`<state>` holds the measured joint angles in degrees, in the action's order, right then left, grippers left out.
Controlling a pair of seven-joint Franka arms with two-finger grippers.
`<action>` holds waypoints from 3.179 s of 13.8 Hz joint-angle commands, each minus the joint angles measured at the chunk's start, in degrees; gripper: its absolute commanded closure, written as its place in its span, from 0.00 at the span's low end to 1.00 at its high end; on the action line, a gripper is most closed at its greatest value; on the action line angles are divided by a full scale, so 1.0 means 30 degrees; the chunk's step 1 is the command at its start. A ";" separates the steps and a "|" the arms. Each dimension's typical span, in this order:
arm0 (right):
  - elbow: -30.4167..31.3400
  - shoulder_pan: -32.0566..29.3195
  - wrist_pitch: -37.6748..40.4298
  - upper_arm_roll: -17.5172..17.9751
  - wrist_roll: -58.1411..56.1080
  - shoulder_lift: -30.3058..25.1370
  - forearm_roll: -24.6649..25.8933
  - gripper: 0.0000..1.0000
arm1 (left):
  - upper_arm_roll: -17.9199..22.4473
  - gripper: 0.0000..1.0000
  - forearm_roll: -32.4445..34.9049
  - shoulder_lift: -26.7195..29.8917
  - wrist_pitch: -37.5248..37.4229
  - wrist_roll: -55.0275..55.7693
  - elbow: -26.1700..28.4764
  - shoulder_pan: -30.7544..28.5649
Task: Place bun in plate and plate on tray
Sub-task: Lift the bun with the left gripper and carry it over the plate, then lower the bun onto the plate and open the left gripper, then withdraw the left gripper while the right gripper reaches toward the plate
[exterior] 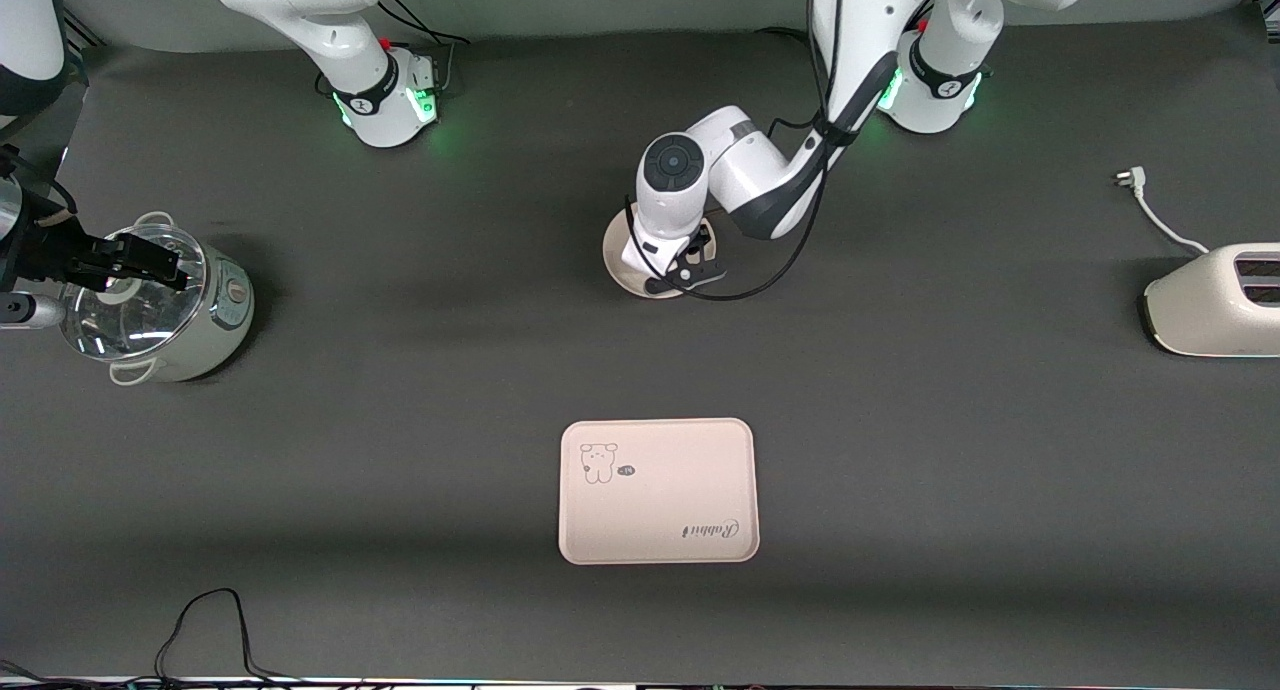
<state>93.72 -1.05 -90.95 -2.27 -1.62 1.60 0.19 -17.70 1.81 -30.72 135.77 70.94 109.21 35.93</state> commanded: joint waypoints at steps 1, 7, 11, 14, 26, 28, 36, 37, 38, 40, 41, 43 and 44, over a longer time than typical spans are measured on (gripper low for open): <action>-0.0099 0.0028 0.0259 -0.0063 -0.0457 -0.0035 0.0288 0.00 | 0.0304 0.67 0.0393 -0.0334 0.0329 0.1020 0.0072 0.0913; -0.0099 0.0028 0.0259 -0.0063 -0.0457 -0.0035 0.0288 0.00 | 0.0304 0.00 0.0393 -0.0277 0.0125 0.1166 0.0072 0.0945; -0.0099 0.0057 0.0259 -0.0063 -0.0457 -0.0035 0.0288 0.00 | 0.0509 0.00 0.0393 0.1008 -0.1306 0.0992 -0.0074 0.0304; -0.0099 0.0086 0.0259 -0.0063 -0.0428 -0.0035 0.0288 0.00 | 0.0597 0.00 0.0423 0.3115 -0.3441 -0.0349 -0.0569 -0.1830; -0.0158 0.5321 0.0670 0.0142 0.4277 -0.0416 -0.1674 0.00 | 0.0861 0.00 0.0980 0.6987 -1.1212 -1.3931 -0.4674 -1.2550; -0.0158 0.7109 0.0087 0.0142 0.6649 -0.0270 -0.1704 0.00 | 0.0890 0.00 0.0979 0.7543 -1.1885 -1.6693 -0.4645 -1.4165; -0.0099 1.3736 -0.2290 0.0142 1.4131 0.0580 -0.3253 0.00 | 0.6716 0.00 0.1271 0.9713 -1.3674 -1.9605 -0.4469 -1.0249; -0.0099 1.4000 -0.2290 0.0142 1.4220 0.0580 -0.3576 0.00 | 0.7533 0.00 0.1446 0.9714 -1.3733 -1.9605 -0.4469 -0.9551; -0.0070 1.4409 -0.2406 0.0142 1.4249 0.0580 -0.3869 0.00 | 0.8005 0.00 0.1477 0.9656 -1.3704 -1.9605 -0.4498 -0.9196; 0.0979 1.5142 -0.3282 0.0142 1.4250 0.0348 -0.3901 0.00 | 0.7951 0.00 0.1477 0.9626 -1.3733 -1.9663 -0.4557 -0.9338; 0.1623 1.5348 -0.3663 0.0142 1.4250 0.0172 -0.3901 0.00 | 0.7748 0.00 0.1477 0.9655 -1.3762 -1.9664 -0.4557 -0.9744; 0.2940 1.5786 -0.4774 0.0113 1.4250 -0.0063 -0.3901 0.00 | 0.5298 0.00 0.1448 0.9655 -1.3762 -1.9634 -0.4557 -1.2341; 0.3586 1.5877 -0.5448 0.0113 1.4250 -0.0093 -0.3901 0.00 | 0.4763 0.00 0.1448 0.9655 -1.3762 -1.9634 -0.4557 -1.2762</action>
<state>99.32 45.09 -103.24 -1.09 40.12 3.28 -10.37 1.10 5.50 -2.70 95.05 12.91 94.89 2.06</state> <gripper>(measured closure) 0.000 0.000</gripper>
